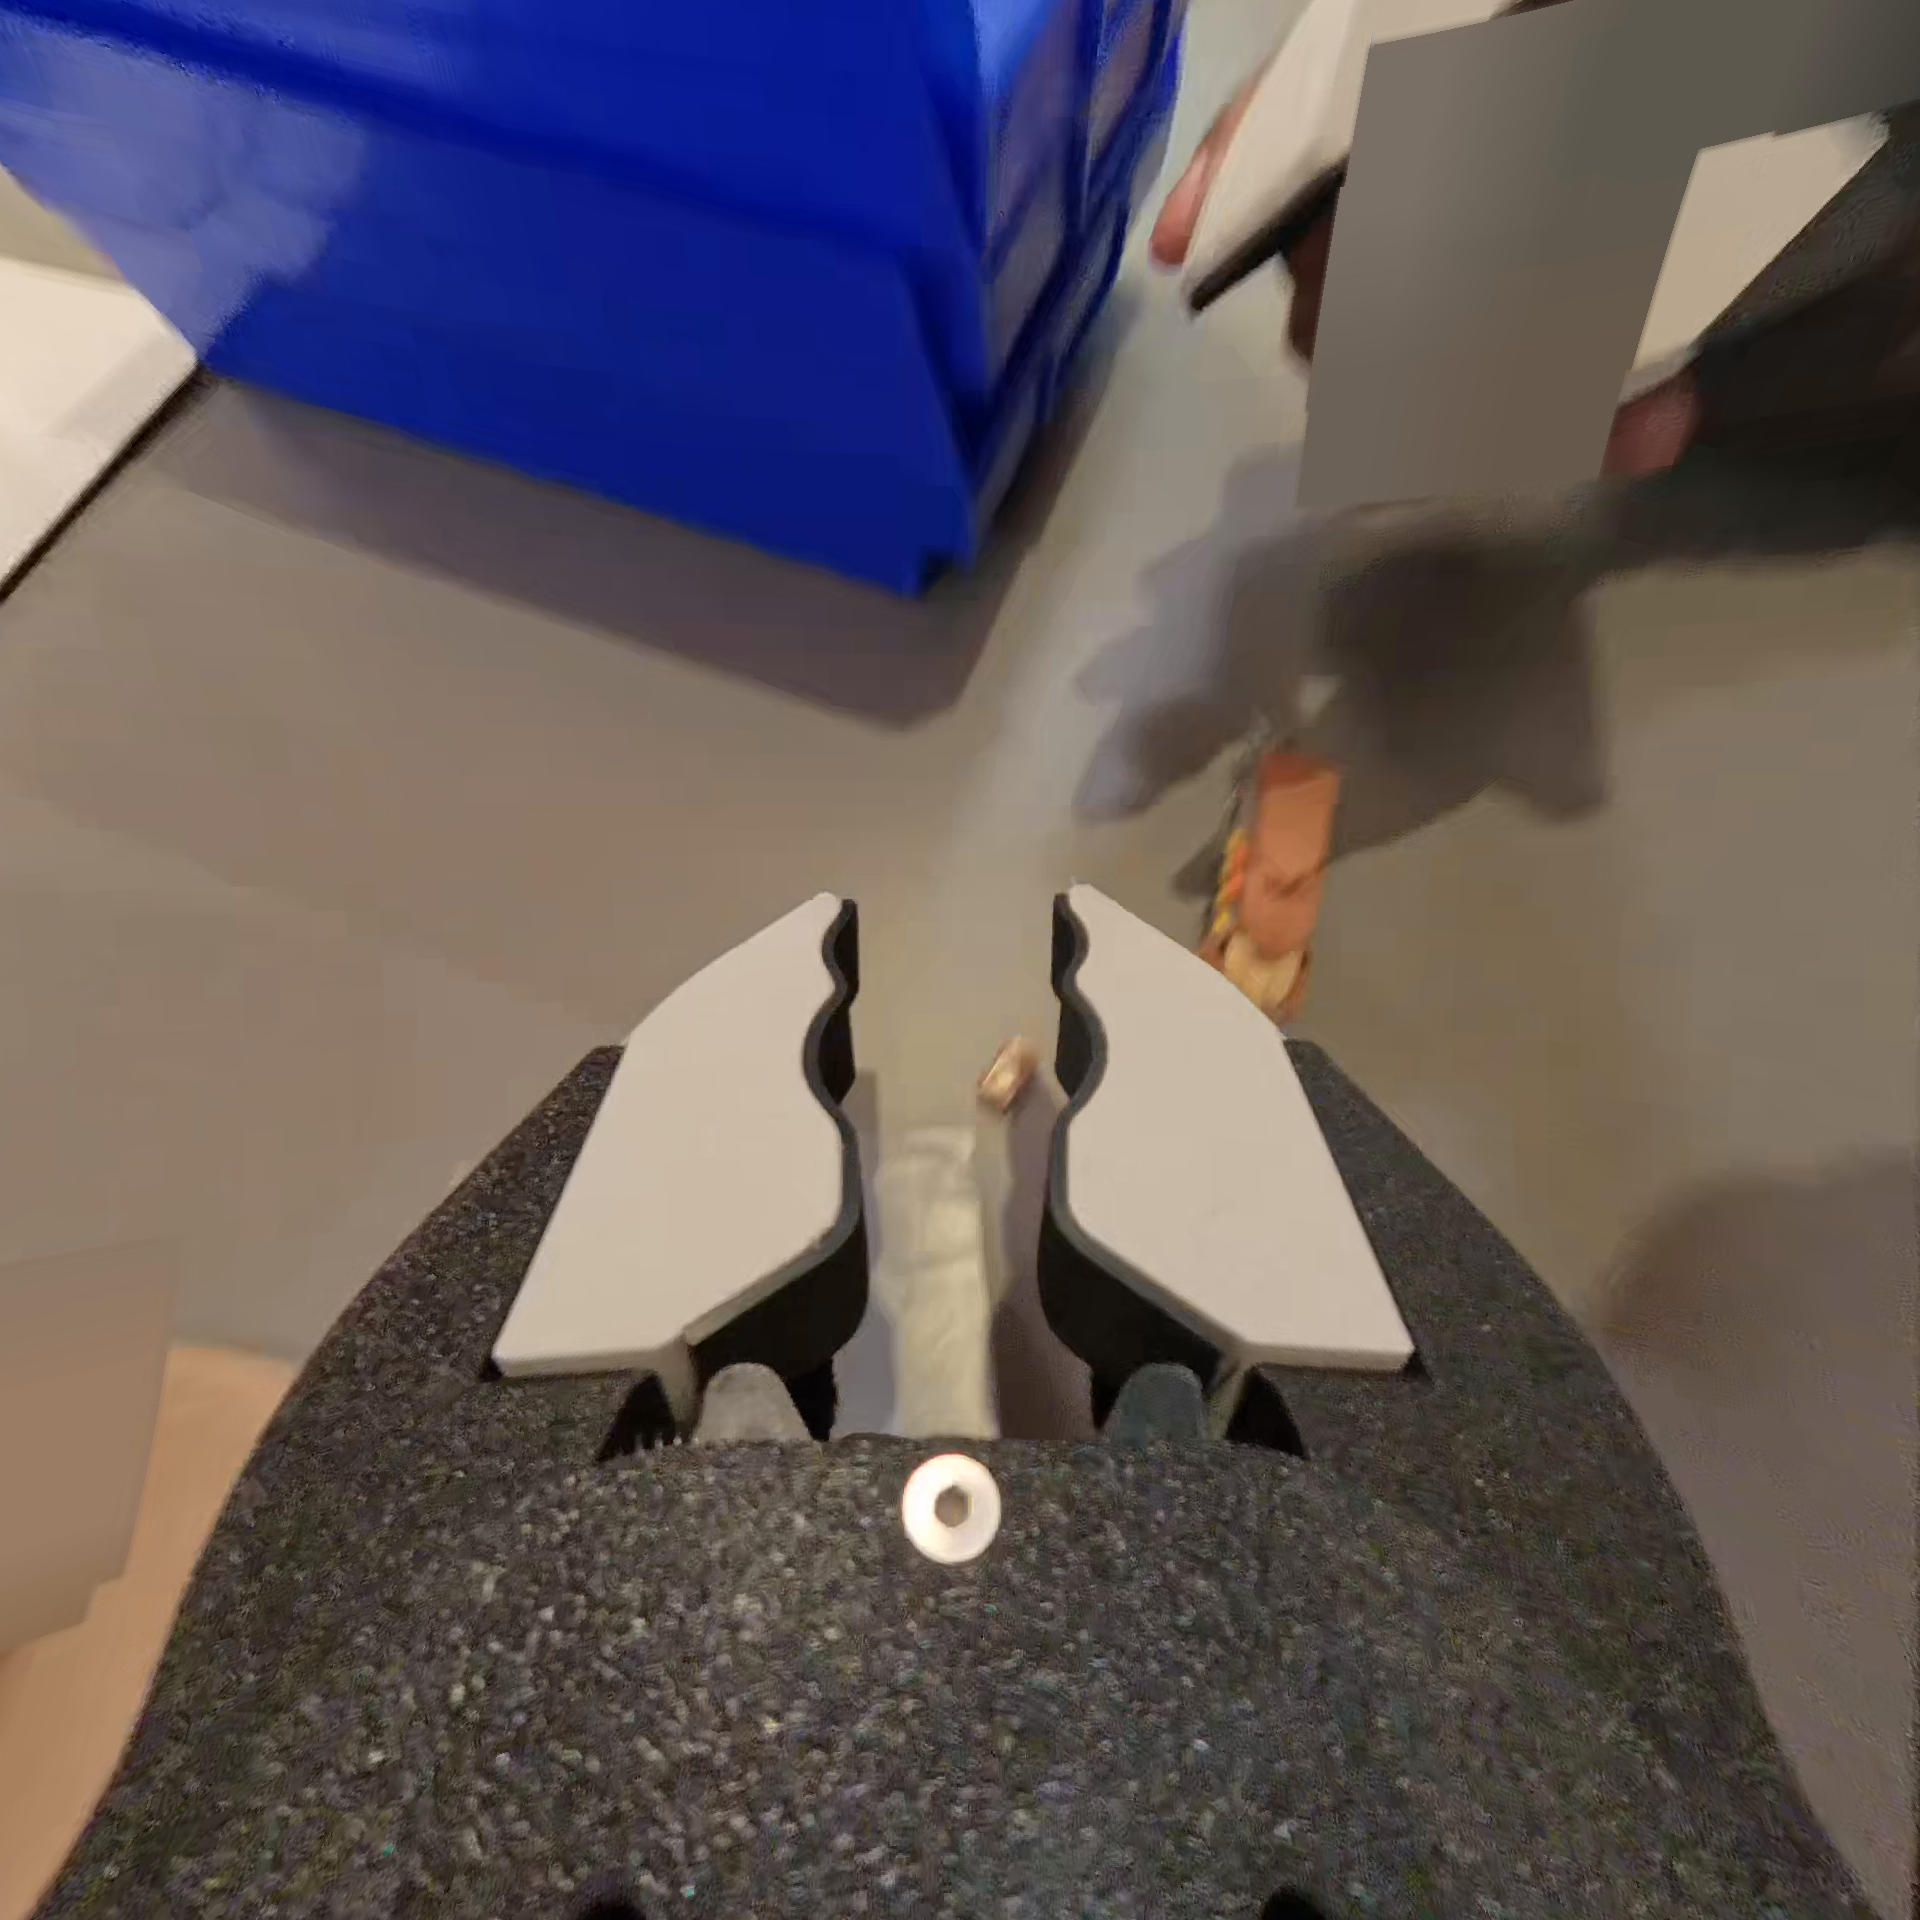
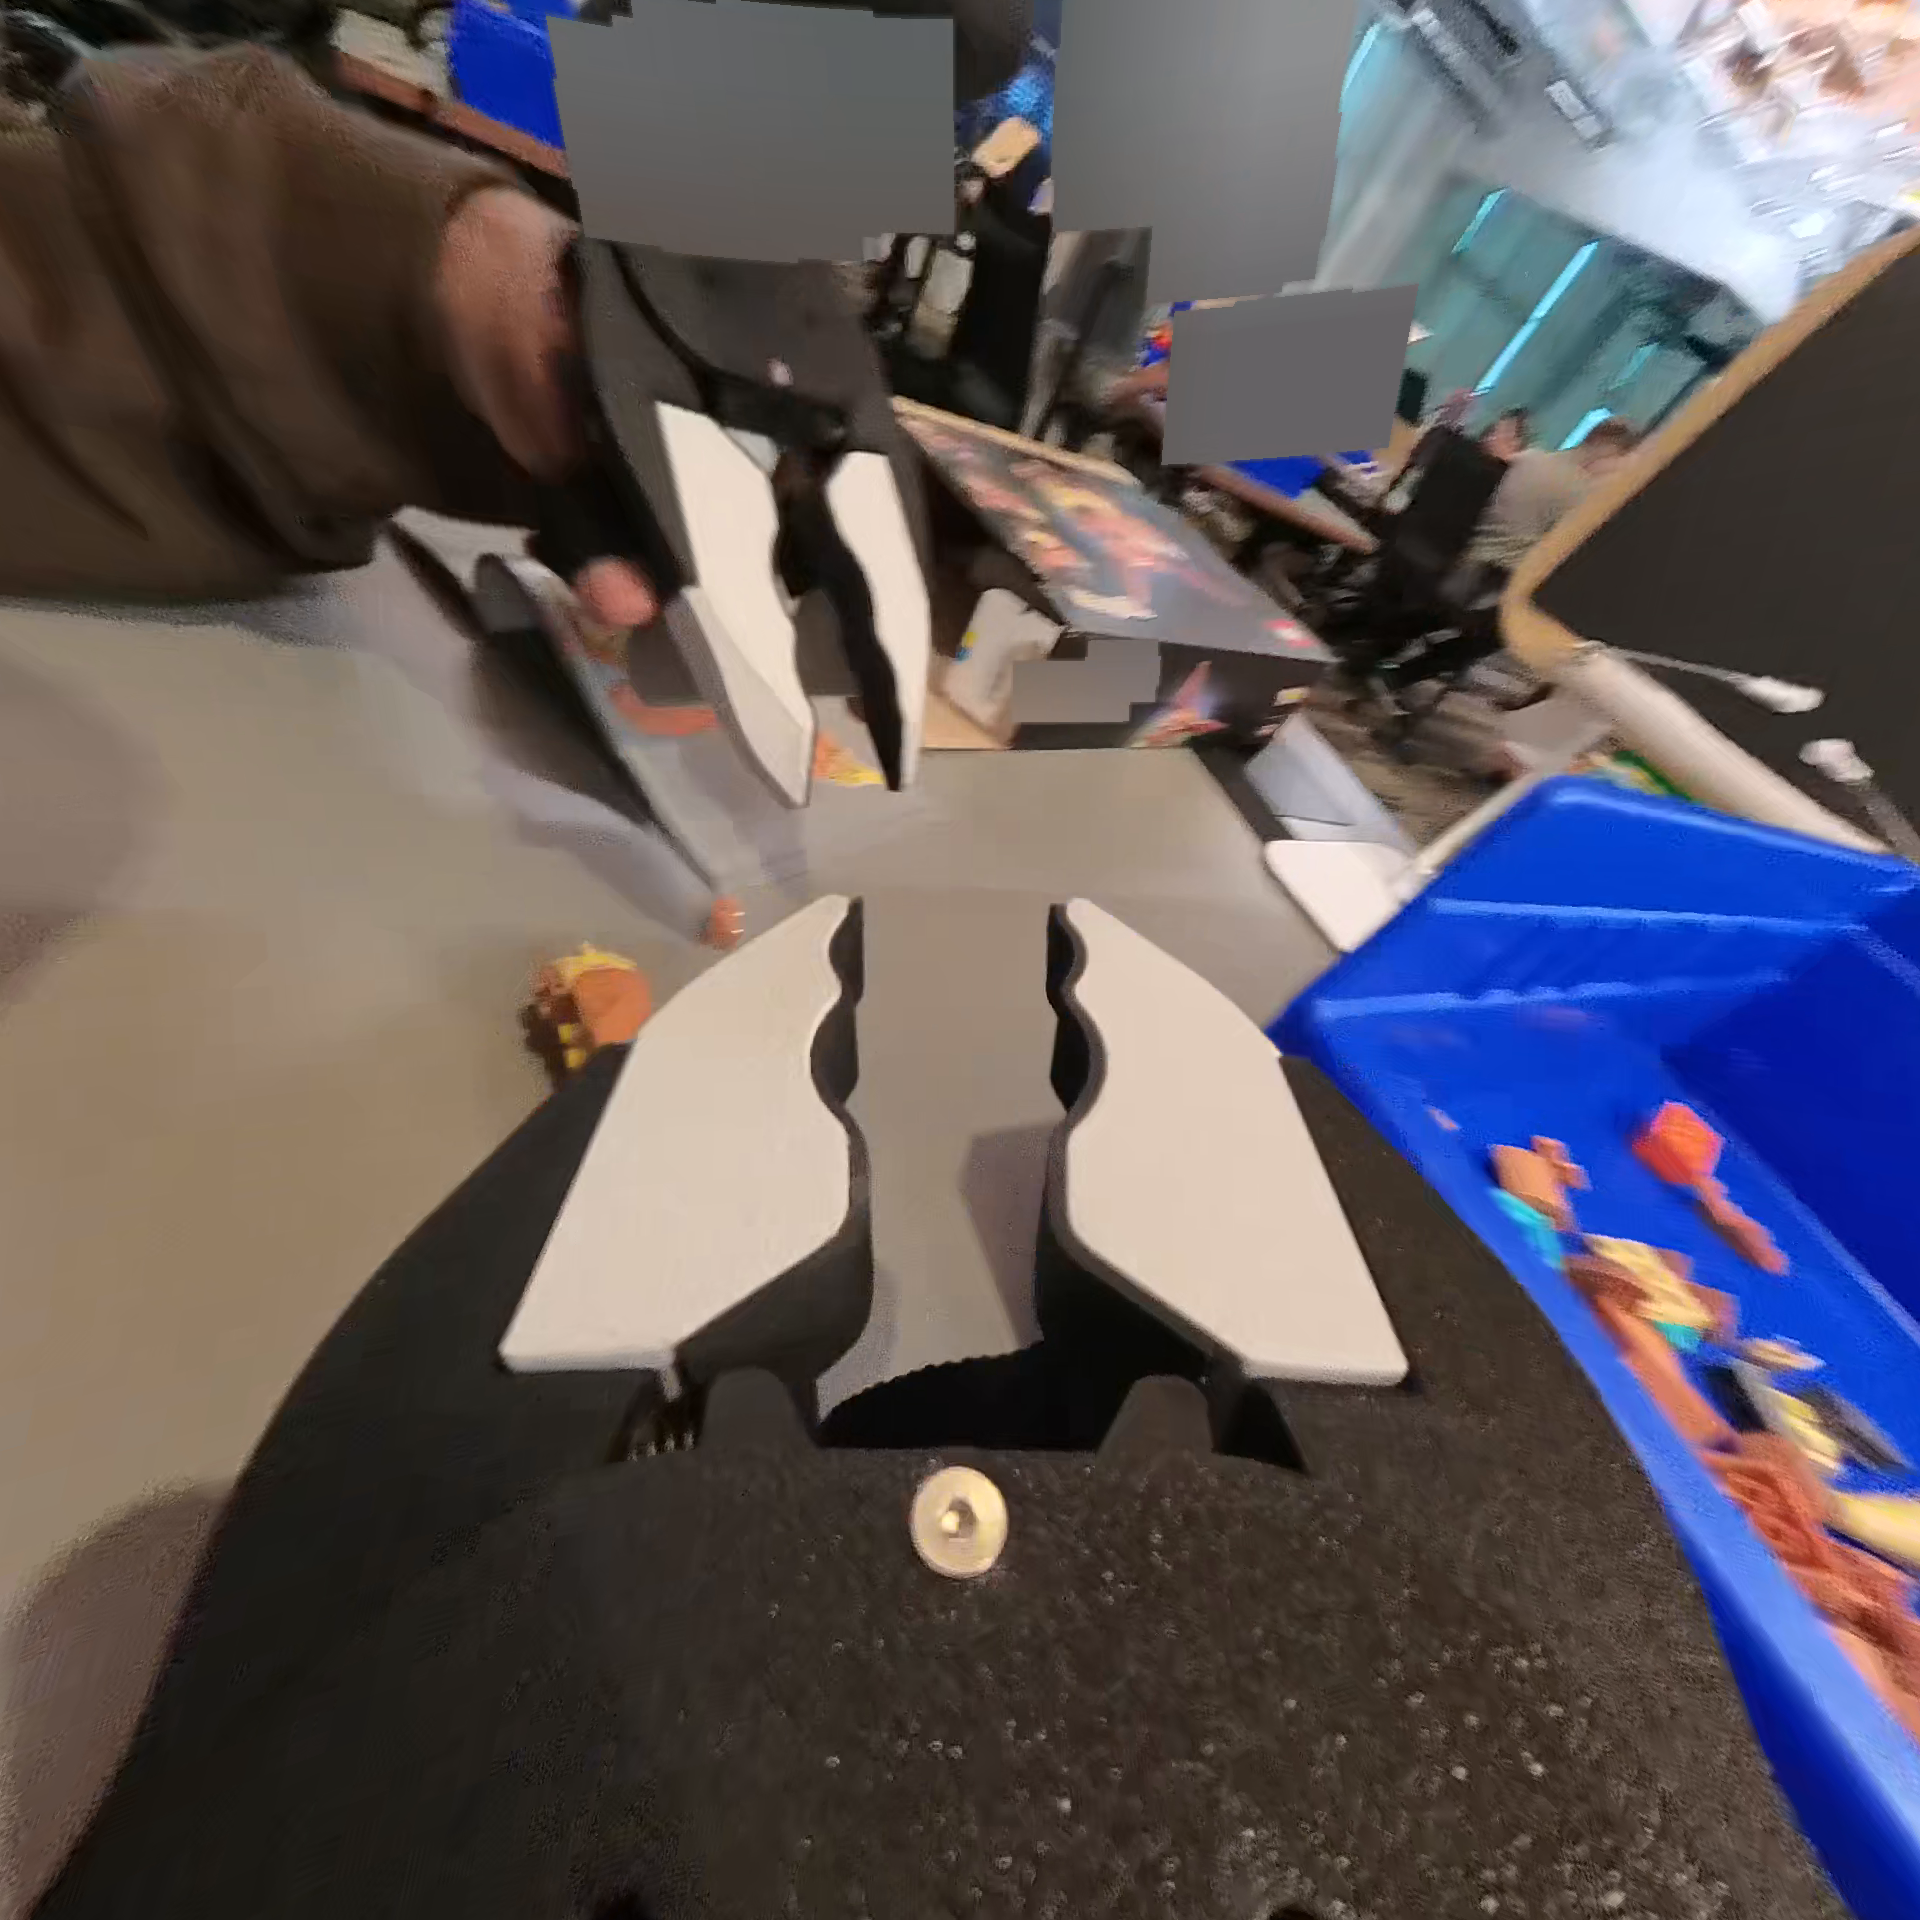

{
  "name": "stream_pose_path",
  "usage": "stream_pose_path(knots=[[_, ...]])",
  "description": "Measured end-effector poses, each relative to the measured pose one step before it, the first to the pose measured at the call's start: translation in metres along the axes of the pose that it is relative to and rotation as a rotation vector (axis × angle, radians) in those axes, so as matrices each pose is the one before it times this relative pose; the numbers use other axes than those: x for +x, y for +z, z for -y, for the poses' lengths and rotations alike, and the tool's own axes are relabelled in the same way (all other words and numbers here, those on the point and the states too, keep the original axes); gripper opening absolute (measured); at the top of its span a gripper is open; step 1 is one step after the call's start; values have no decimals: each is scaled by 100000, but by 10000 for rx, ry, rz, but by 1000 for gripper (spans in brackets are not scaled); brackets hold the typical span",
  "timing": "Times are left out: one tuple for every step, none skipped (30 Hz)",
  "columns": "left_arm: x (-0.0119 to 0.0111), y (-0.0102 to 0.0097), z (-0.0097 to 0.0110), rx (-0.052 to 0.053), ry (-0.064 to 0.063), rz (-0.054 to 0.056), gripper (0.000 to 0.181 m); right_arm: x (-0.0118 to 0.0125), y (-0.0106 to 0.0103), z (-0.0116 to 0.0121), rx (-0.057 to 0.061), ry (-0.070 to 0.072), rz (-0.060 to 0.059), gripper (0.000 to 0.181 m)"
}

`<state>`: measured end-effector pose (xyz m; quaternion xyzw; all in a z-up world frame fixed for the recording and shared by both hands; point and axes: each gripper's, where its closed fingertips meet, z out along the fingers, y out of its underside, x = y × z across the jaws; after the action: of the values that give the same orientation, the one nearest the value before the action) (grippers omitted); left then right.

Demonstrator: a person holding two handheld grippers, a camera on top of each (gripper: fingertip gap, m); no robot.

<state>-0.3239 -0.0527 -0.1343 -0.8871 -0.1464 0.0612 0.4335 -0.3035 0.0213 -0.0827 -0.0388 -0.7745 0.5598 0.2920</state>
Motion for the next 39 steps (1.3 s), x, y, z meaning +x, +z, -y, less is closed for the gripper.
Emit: stream_pose_path(knots=[[-170, 291, -1192, -691, 325, 144, 36, -828, 490, -456, -107, 90, 345, 34], [128, 465, -1035, -593, 198, -43, 36, -699, 413, -537, -147, 70, 304, 34], [376, 491, -961, -582, 165, -200, 37, -483, 337, -566, -170, 49, 193, 34], [526, 452, -787, -484, 253, -270, 37, -345, 260, -494, -154, 33, 133, 34], [383, 379, -520, -304, 313, -139, 36, -263, 173, -372, -101, 8, 103, 34], [111, 342, -319, -198, 280, 39, 33, -153, 104, -234, -63, -9, 57, 33], [6, 338, -346, -242, 177, 66, 30, -97, 51, -162, -56, -16, 34, 33], [-12, 346, -406, -272, 124, 35, 28, -66, 35, -69, -31, -20, 27, 33], [-74, 332, -373, -224, 136, 53, 25, -37, 8, -7, -4, -14, 6, 33], [-49, 271, -168, -74, 120, 27, 22, -29, 3, -15, -5, -11, 7, 33], [84, 30, 401, 289, -6, -87, 19, -42, 10, -30, -18, -24, 10, 33], [97, 114, 34, 26, 33, -97, 14, -56, 22, -60, -26, -57, 3, 33], [-16, 120, -53, -38, 80, 7, 10, -52, 16, -54, -35, -86, -16, 33], [-181, -8, 139, 73, 39, 137, 10, -19, 20, -54, -35, -91, -32, 33], [-13, -25, 126, 32, -35, -12, 10, -8, 16, -21, -25, -81, -47, 33], [-111, -198, 580, 333, -216, -6, 10, 43, -1, 59, 20, -101, -80, 33], [39, -440, 1246, 779, -356, -170, 10, 118, -29, 149, 66, -155, -150, 33], [532, -638, 1840, 1163, -502, -554, 10, 140, -42, 211, 82, -244, -200, 33], [914, -660, 2132, 1366, -615, -831, 10, 52, -49, 275, 107, -363, -188, 33], [850, -497, 2062, 1343, -700, -785, 10, -2, -85, 384, 159, -459, -207, 34], [636, -276, 1667, 1135, -778, -666, 9, 17, -94, 445, 186, -481, -243, 34], [624, -68, 1086, 801, -744, -673, 9, 64, -77, 470, 169, -439, -264, 35], [545, 123, 626, 569, -637, -610, 10, 140, -40, 465, 158, -354, -277, 35], [370, 237, 354, 429, -580, -489, 9, 274, -13, 418, 124, -243, -342, 36], [277, 314, 173, 333, -556, -428, 9, 295, 18, 364, 96, -161, -331, 38], [227, 360, 97, 278, -526, -397, 9, 277, 25, 365, 107, -102, -309, 39], [183, 363, 82, 265, -471, -350, 9, 265, 34, 305, 98, -63, -290, 39], [154, 331, 58, 232, -390, -305, 9, 143, 35, 252, 81, -56, -205, 40], [67, 307, 6, 171, -290, -197, 9, 101, 26, 177, 55, -65, -167, 39], [11, 270, -86, 77, -167, -112, 9, 166, 31, 82, 2, -79, -198, 38], [-17, 241, -115, 24, -79, -55, 9, 115, 49, -36, -62, -78, -131, 35], [-78, 210, -140, -14, -15, 23, 10, 103, 14, -79, -67, -62, -93, 28], [-34, 80, 160, 156, 0, 19, 9, 52, -26, -83, -49, -59, -47, 22], [-5, -7, 235, 133, -42, 6, 9, 116, -29, -65, -37, -26, -73, 17], [20, -75, 217, 73, 31, 3, 11, 242, -48, -38, -35, 1, -87, 17], [-67, -178, 447, 218, 74, 92, 18, 606, -150, 45, 28, 9, -234, 17], [-100, -270, 545, 266, 136, 144, 21, 1050, -239, 102, 74, 37, -392, 17], [-98, -273, 421, 179, 211, 159, 22, 1552, -260, 56, 57, 35, -547, 17], [-157, -183, 215, 35, 227, 189, 22, 2320, -184, -177, -82, 18, -905, 17]])
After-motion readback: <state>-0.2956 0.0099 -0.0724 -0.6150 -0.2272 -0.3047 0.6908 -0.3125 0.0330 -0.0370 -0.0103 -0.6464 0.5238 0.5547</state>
